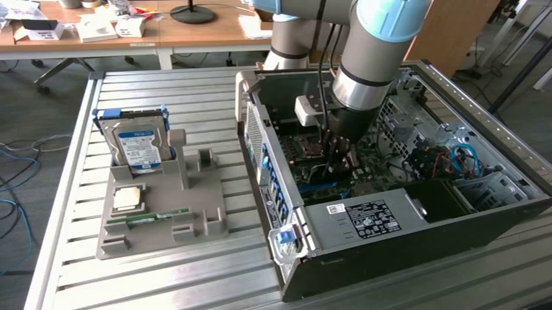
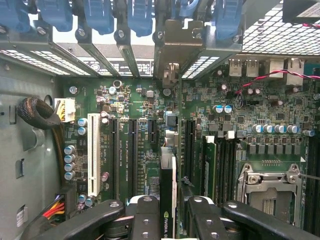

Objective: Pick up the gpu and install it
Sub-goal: 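Insert the gpu into the slot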

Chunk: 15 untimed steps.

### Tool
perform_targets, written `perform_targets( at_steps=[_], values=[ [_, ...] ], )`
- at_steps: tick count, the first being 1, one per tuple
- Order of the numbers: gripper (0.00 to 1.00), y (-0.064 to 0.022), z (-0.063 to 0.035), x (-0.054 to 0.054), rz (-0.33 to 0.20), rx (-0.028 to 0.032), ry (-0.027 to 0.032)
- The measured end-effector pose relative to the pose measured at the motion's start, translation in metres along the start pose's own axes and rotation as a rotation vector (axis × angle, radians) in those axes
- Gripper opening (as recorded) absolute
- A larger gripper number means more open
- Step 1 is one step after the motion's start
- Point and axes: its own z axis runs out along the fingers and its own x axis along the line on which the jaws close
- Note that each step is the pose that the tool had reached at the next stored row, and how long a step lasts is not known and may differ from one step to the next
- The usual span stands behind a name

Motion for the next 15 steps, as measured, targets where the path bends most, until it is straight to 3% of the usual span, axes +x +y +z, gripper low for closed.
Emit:
perform_targets(
  at_steps=[5, 8, 11, 14, 15],
  values=[
    [0.28, 0.0000, 0.0000, 0.000, 0.000, 0.0000, -0.0001],
    [0.40, 0.0000, 0.0000, 0.000, 0.000, 0.0000, 0.0000],
    [0.40, 0.0000, -0.0031, 0.000, 0.000, 0.0000, 0.0000],
    [0.40, 0.0001, -0.0118, 0.000, 0.000, 0.0000, -0.0001],
    [0.40, 0.0002, -0.0307, -0.001, 0.000, 0.0000, 0.0001]
  ],
)
